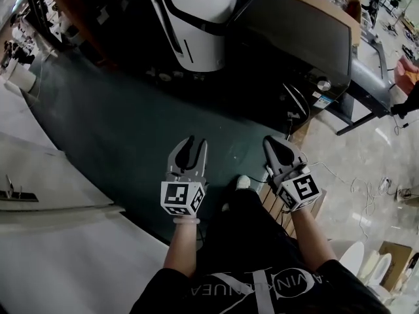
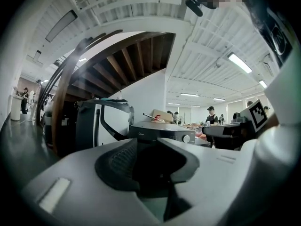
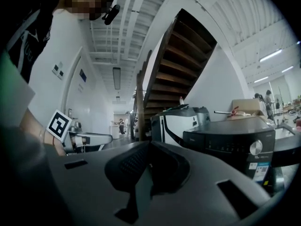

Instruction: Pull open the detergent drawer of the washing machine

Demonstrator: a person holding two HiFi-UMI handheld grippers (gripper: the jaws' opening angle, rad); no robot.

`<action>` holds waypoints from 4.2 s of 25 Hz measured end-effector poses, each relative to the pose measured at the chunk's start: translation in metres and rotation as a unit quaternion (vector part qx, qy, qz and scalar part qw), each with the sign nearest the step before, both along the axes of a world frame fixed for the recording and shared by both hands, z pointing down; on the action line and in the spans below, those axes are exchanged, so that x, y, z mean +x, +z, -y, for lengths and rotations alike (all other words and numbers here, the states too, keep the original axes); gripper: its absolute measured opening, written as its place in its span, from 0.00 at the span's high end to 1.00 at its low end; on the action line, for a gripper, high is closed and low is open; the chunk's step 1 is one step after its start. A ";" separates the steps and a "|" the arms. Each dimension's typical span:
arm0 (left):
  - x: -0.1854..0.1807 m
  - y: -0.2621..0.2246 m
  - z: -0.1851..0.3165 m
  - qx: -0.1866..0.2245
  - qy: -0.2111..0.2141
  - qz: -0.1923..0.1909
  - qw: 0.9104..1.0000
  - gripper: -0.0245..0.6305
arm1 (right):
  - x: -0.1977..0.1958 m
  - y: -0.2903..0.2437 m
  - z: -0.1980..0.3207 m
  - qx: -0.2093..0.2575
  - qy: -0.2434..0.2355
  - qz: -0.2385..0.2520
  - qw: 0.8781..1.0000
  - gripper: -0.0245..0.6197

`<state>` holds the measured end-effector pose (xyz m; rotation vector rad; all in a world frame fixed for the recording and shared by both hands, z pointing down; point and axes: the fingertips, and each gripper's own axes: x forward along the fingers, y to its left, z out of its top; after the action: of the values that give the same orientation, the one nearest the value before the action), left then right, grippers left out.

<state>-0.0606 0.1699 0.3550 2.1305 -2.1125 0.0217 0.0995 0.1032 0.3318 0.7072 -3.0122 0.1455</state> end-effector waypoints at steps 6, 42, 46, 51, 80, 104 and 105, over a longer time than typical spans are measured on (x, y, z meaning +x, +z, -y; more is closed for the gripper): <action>-0.008 0.010 0.046 -0.010 0.012 -0.009 1.000 0.79 | -0.005 0.009 0.041 -0.012 0.015 -0.002 1.000 0.94; -0.041 0.082 0.305 -0.081 0.161 -0.037 0.983 0.79 | -0.095 0.079 0.243 -0.057 0.083 -0.046 0.994 0.94; -0.040 0.105 0.337 -0.090 0.202 -0.046 0.974 0.79 | -0.107 0.097 0.263 -0.056 0.108 -0.040 0.992 0.94; -0.038 0.128 0.375 -0.087 0.228 -0.108 0.964 0.79 | -0.113 0.119 0.287 -0.069 0.140 -0.045 0.987 0.94; -0.039 0.170 0.487 0.004 0.282 -0.468 0.837 0.70 | -0.137 0.195 0.338 -0.105 0.223 -0.028 0.969 0.94; -0.047 0.166 0.485 0.024 0.272 -0.553 0.787 0.77 | -0.129 0.176 0.334 -0.099 0.266 0.005 0.959 0.94; -0.046 0.166 0.483 0.022 0.273 -0.552 0.787 0.77 | -0.130 0.178 0.332 -0.097 0.264 0.000 0.960 0.94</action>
<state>-0.1070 -0.3129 0.5206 1.8865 -0.8023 -0.9540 -0.0304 -0.2291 0.5094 1.4592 -2.6745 0.4479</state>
